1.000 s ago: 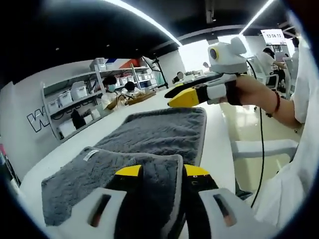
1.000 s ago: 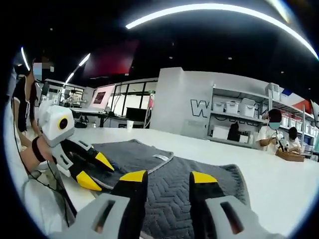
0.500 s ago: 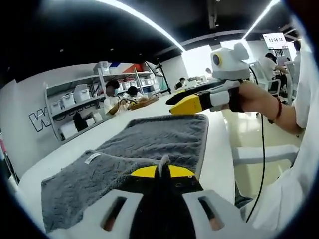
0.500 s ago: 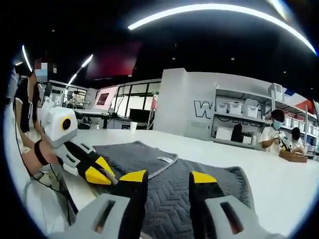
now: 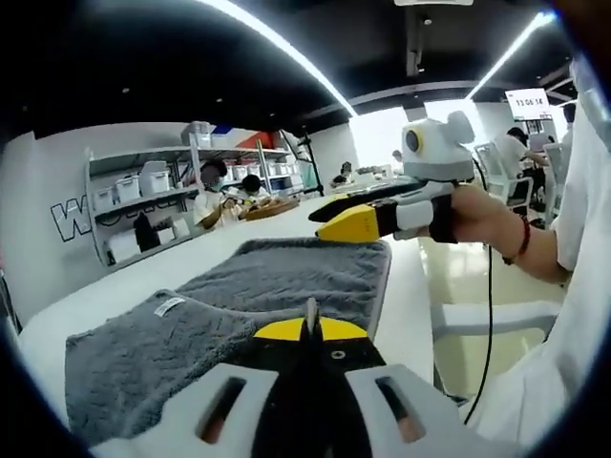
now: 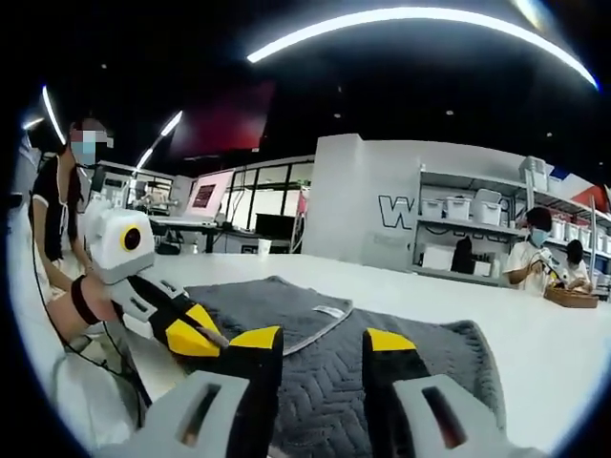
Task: Open the folded towel by lifting each exposed corner and separating the folded layers until the towel lies flat within the target outline without major curled edges
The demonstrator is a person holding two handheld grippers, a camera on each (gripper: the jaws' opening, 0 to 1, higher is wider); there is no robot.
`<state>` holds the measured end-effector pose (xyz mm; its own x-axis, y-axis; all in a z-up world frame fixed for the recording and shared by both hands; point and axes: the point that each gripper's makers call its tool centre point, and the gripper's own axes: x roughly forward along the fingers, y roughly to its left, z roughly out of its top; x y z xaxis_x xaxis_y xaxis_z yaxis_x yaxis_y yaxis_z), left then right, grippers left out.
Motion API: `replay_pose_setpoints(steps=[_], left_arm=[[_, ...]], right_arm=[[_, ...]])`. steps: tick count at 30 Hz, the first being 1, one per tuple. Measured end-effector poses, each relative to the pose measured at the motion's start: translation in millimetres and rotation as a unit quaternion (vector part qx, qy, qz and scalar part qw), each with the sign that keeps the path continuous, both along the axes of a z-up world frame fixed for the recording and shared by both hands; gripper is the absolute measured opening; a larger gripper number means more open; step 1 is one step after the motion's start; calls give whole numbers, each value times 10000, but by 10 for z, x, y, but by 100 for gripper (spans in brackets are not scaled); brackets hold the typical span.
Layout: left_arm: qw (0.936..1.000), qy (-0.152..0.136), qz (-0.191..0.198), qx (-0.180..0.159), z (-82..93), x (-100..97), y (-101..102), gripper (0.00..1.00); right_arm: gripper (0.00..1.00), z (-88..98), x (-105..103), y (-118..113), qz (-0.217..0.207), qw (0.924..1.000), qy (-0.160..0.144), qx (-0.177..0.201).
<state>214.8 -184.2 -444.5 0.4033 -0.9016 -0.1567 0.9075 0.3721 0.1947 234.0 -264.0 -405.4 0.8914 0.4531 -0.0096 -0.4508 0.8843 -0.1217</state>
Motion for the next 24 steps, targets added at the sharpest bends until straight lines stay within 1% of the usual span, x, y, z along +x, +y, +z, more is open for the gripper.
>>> replay_pose_setpoints(steps=[2,3,4,7,9,13,14,16,17,19,21,24], left_arm=[[9999,10,31,-104,31,11,14,1],[9997,-152,16,-170,70,15,18,1],[9997,-184,35,-162,70,9,28,1],[9996,-173,36,-205,84,1,37,1],[9996,-158,31,-217,87,-1,44,1],[9994,-147,7,-311,121,-11,55,1],[9994,-122,17,-338,126,-10,62,1],[9993,-83,29,-359,124,-8,79,1],[9993,-52,33,-372,124,-8,85,1],[9990,-69,15,-437,147,-20,95,1],[9988,-55,8,-490,165,-30,103,1],[9987,-55,47,-508,177,-15,125,1]], right_arm=[[30,3,15,19,0,10000,-17,-26],[30,13,25,36,16,10000,-12,-22],[30,31,31,61,62,10000,-25,-4],[29,65,61,112,103,9999,-33,-1],[28,84,89,148,144,9999,-30,74],[30,86,148,226,271,9995,16,150],[30,99,161,259,340,9992,15,232],[30,104,180,289,373,9991,3,223],[30,89,202,305,365,9991,57,184],[30,90,229,329,398,9991,62,141],[29,106,256,343,443,9987,105,216],[29,124,287,359,444,9987,123,230]])
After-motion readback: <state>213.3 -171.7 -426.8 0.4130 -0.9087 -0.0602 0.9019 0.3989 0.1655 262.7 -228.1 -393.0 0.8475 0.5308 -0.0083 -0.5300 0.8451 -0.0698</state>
